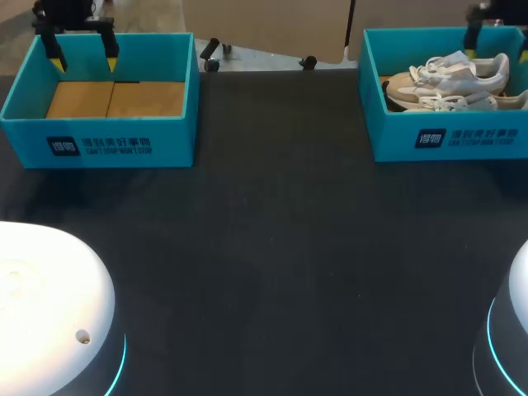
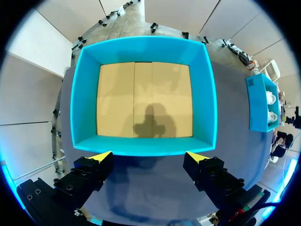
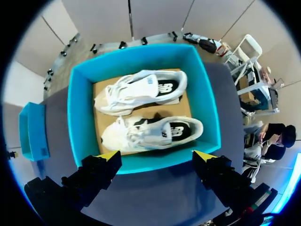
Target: Take the shoe out of the shoebox, open the shoe tongue, remove and reinsert the insole, then place the shoe into the shoebox
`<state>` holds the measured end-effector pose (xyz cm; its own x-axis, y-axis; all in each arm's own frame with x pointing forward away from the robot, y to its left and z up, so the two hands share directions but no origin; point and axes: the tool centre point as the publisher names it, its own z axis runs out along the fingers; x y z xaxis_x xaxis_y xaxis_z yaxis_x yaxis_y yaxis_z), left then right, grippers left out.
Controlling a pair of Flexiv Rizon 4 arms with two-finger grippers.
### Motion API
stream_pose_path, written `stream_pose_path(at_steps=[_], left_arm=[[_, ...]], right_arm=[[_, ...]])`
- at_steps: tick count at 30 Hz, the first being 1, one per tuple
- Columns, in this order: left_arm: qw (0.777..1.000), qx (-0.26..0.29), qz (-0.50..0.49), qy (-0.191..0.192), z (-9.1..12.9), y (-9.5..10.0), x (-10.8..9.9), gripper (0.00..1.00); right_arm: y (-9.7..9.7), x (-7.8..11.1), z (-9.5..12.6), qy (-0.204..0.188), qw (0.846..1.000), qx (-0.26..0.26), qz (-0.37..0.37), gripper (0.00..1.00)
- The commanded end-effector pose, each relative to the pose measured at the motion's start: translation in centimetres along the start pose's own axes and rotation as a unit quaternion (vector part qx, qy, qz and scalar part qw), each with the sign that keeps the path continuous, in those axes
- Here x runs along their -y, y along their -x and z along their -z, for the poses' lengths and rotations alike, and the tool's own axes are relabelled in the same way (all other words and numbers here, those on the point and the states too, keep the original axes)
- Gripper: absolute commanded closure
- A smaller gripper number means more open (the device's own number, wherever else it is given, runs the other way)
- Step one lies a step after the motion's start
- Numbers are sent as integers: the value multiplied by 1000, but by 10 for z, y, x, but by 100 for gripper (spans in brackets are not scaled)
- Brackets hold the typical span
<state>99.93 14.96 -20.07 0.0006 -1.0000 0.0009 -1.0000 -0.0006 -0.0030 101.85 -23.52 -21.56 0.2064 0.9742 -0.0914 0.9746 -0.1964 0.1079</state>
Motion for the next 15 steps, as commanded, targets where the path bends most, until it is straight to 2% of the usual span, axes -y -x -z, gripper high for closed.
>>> stream_pose_path(at_steps=[1,7,14,15], left_arm=[[1000,0,0,1,0,0,0,0],[1000,0,0,1,0,0,0,0],[1000,0,0,1,0,0,0,0],[1000,0,0,1,0,0,0,0]], right_arm=[[13,3,-15,8,1000,2,-11,0],[36,1,-39,13,999,9,-46,0],[53,-3,-54,22,997,28,-69,0],[56,-4,-58,13,996,39,-75,0]])
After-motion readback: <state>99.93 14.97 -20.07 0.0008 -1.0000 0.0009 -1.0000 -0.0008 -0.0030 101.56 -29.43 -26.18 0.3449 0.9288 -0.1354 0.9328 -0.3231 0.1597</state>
